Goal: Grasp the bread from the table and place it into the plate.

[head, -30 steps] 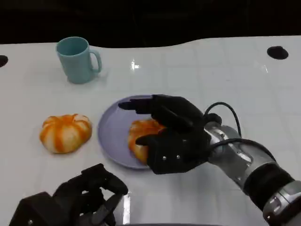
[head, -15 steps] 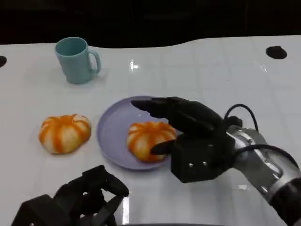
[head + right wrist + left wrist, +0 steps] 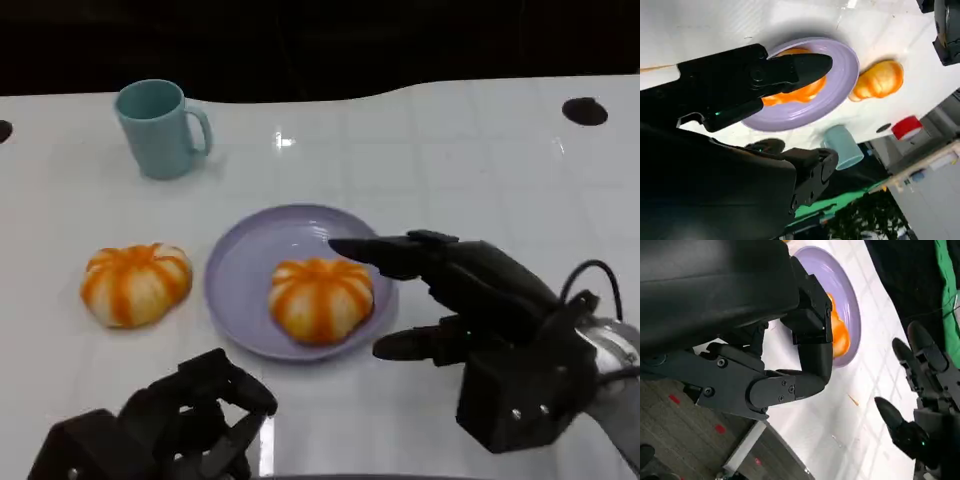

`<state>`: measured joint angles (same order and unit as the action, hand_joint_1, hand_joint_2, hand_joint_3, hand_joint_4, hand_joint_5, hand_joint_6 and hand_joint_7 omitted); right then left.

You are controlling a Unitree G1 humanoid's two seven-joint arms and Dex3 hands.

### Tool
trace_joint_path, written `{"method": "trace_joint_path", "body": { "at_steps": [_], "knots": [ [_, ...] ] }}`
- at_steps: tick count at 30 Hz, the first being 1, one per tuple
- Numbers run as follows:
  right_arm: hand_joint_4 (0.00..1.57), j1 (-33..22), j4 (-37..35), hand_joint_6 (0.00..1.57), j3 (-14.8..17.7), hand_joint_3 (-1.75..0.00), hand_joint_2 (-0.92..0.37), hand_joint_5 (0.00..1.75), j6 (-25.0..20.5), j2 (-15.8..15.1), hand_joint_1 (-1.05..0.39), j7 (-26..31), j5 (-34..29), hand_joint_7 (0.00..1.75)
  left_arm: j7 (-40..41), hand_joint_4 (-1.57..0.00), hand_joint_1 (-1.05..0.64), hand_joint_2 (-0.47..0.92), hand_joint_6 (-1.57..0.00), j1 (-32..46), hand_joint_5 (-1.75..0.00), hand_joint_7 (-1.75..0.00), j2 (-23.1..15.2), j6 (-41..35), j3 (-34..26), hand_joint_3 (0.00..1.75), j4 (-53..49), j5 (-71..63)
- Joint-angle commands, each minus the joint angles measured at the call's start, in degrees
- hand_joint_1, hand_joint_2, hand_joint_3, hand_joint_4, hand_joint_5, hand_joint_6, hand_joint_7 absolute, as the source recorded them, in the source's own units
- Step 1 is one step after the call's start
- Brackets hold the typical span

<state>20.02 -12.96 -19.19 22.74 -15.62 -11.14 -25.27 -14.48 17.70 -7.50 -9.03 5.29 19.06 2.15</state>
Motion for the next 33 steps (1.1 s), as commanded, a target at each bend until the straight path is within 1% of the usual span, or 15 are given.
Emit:
{"method": "trace_joint_path", "body": {
  "at_steps": [1,5,7,8,9,11,12,13,16,19,22,26,28,30,33],
  "knots": [
    [0.62,-4.3,2.8,0.69,2.9,-0.09,-0.91,0.70,1.7,-0.6,-0.47,2.3,2.3,0.26,0.0,-0.63,-0.44,0.92,-0.57,-0.2,-1.75,-1.41,-0.8,-0.2,-0.6,0.48,0.5,0.4],
    [0.86,-8.1,5.3,0.94,4.5,-0.07,-0.91,0.95,1.6,-0.5,-0.32,2.6,4.4,0.38,-0.3,-0.62,-0.42,0.92,-0.54,-0.5,-1.75,-1.40,-1.3,0.4,-0.7,0.50,0.3,0.3],
    [0.89,-9.5,6.1,1.00,5.1,-0.08,-0.90,1.07,2.0,-0.5,-0.28,2.6,5.1,0.43,-0.2,-0.62,-0.42,0.92,-0.54,-0.6,-1.75,-1.38,-1.3,0.0,-0.9,0.50,0.4,0.6],
    [0.87,-10.2,6.6,1.01,5.4,-0.15,-0.87,1.19,2.1,-0.5,-0.24,2.7,5.5,0.51,-0.1,-0.62,-0.42,0.92,-0.56,-0.6,-1.75,-1.34,-1.2,-0.3,-0.9,0.49,0.5,0.7],
    [0.87,-11.1,7.4,0.99,5.7,-0.36,-0.77,1.27,2.0,-0.6,-0.22,2.6,5.9,0.62,-0.1,-0.63,-0.42,0.92,-0.57,-0.7,-1.75,-1.32,-1.1,-0.5,-1.1,0.49,0.5,1.0],
    [0.87,-12.6,8.6,0.95,6.4,-0.89,-0.50,1.41,2.1,-0.9,-0.19,2.6,6.3,0.87,0.0,-0.64,-0.42,0.92,-0.59,-0.8,-1.75,-1.24,-1.1,-0.8,-1.1,0.48,0.5,1.2],
    [0.88,-13.2,9.3,0.94,6.7,-1.00,-0.45,1.43,1.9,-1.0,-0.18,2.4,6.6,0.94,0.1,-0.64,-0.42,0.92,-0.60,-0.8,-1.75,-1.23,-1.1,-0.8,-1.2,0.48,0.5,1.2],
    [0.88,-13.9,10.3,0.93,7.0,-1.10,-0.41,1.50,1.4,-1.2,-0.17,2.0,6.6,1.01,0.1,-0.64,-0.42,0.92,-0.60,-0.8,-1.75,-1.22,-1.2,-0.9,-1.2,0.48,0.6,1.3],
    [0.93,-16.7,13.9,0.93,7.9,-1.25,-0.34,1.62,-0.2,-2.2,-0.15,1.3,6.0,1.07,-0.1,-0.64,-0.41,0.92,-0.61,-0.9,-1.75,-1.20,-1.3,-1.1,-1.4,0.48,0.6,1.6],
    [0.94,-19.5,17.4,0.95,8.6,-1.30,-0.30,1.68,-1.8,-3.2,-0.15,0.4,5.7,1.10,-0.1,-0.64,-0.41,0.92,-0.61,-0.9,-1.75,-1.19,-1.3,-1.4,-1.5,0.48,0.9,1.7],
    [0.91,-22.4,21.4,0.93,9.3,-1.26,-0.32,1.73,-4.0,-3.6,-0.16,-0.4,5.7,1.14,-0.1,-0.63,-0.41,0.92,-0.62,-0.9,-1.75,-1.19,-1.4,-2.0,-1.6,0.48,1.4,1.8],
    [0.90,-27.0,28.7,0.90,10.4,-1.24,-0.34,1.75,-9.3,-4.1,-0.15,-2.1,5.7,1.16,0.0,-0.63,-0.41,0.92,-0.63,-0.8,-1.75,-1.19,-1.6,-2.3,-1.7,0.47,1.8,1.6],
    [0.90,-28.9,31.3,0.89,10.9,-1.22,-0.35,1.75,-11.2,-4.2,-0.13,-2.6,6.1,1.16,-0.2,-0.64,-0.41,0.92,-0.64,-0.8,-1.75,-1.19,-1.5,-2.6,-1.9,0.47,2.0,2.1],
    [0.90,-30.5,32.5,0.88,11.3,-1.22,-0.35,1.75,-11.6,-4.2,-0.12,-2.7,6.0,1.17,-0.4,-0.64,-0.41,0.92,-0.64,-0.9,-1.75,-1.19,-1.7,-2.9,-2.0,0.47,2.1,2.3],
    [0.92,-31.9,32.4,0.88,11.7,-1.21,-0.37,1.75,-10.9,-4.0,-0.12,-2.1,6.1,1.18,-0.6,-0.64,-0.41,0.92,-0.64,-0.9,-1.75,-1.20,-1.9,-3.0,-2.0,0.47,2.2,2.3]
  ]
}}
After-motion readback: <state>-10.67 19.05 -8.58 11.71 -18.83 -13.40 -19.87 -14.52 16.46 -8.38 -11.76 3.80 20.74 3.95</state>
